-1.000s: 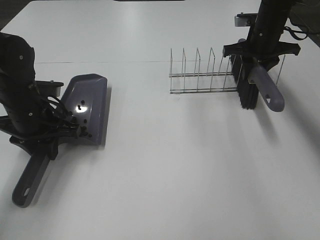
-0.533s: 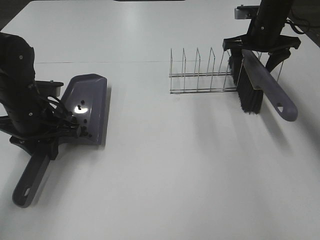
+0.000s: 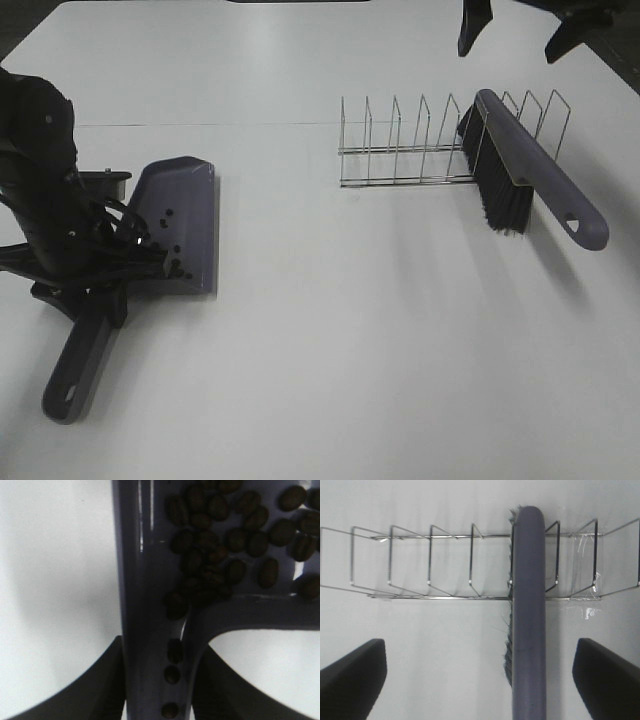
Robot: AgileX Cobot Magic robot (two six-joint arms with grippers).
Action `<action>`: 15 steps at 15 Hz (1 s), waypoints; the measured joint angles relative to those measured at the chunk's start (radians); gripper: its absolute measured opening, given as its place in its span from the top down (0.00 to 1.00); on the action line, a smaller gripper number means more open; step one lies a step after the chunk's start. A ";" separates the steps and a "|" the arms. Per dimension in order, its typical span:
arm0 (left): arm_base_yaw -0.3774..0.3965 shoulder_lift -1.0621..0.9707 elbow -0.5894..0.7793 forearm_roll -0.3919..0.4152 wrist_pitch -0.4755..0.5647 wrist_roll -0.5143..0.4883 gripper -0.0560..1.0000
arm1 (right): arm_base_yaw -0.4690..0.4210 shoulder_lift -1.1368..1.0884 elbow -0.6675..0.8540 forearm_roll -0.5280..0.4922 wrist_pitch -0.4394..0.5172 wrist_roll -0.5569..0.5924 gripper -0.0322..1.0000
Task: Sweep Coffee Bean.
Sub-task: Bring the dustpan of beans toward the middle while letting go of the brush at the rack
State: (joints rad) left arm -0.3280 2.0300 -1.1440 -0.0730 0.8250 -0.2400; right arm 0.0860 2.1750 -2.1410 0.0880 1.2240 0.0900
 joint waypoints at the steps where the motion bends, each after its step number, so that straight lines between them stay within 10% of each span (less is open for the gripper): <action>1: 0.000 0.014 -0.007 -0.002 0.000 0.000 0.63 | 0.010 -0.041 0.016 0.007 -0.004 -0.011 0.11; 13: 0.000 0.097 -0.136 -0.024 0.026 0.000 0.63 | 0.053 -0.681 0.781 -0.129 -0.027 -0.028 0.12; 15: 0.000 0.092 -0.136 -0.026 0.013 0.000 0.47 | 0.053 -0.776 0.883 -0.129 -0.039 -0.028 0.12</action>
State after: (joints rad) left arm -0.3280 2.1220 -1.2800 -0.0990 0.8380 -0.2400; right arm 0.1390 1.3990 -1.2580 -0.0410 1.1850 0.0620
